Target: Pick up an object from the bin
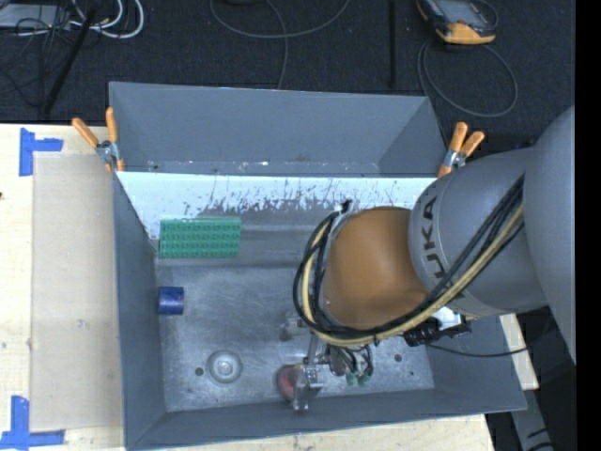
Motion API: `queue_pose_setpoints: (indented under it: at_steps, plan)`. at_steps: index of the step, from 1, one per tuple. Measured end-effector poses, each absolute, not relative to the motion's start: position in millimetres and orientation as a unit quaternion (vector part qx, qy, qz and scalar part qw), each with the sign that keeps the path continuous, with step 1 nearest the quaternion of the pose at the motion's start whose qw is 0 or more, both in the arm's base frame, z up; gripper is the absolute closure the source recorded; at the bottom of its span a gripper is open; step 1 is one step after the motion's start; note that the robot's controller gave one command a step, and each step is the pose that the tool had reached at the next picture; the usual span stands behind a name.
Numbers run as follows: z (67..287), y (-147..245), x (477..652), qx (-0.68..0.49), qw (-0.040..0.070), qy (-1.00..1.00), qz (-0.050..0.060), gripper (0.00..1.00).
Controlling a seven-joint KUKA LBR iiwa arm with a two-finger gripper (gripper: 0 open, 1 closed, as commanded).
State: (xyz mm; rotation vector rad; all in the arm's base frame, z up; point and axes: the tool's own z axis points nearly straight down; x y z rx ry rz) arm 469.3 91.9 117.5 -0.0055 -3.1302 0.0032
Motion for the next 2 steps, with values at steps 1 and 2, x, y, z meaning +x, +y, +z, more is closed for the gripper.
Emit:
queue_pose_setpoints:
  at_steps: [1, 2]
  plan:
    - [120.0, 115.1, 515.0, 0.049, -0.001, -0.999, 0.000, 0.00]
    - [109.5, 66.8, 473.6, 0.128, 0.003, -0.992, 0.001, 0.00]
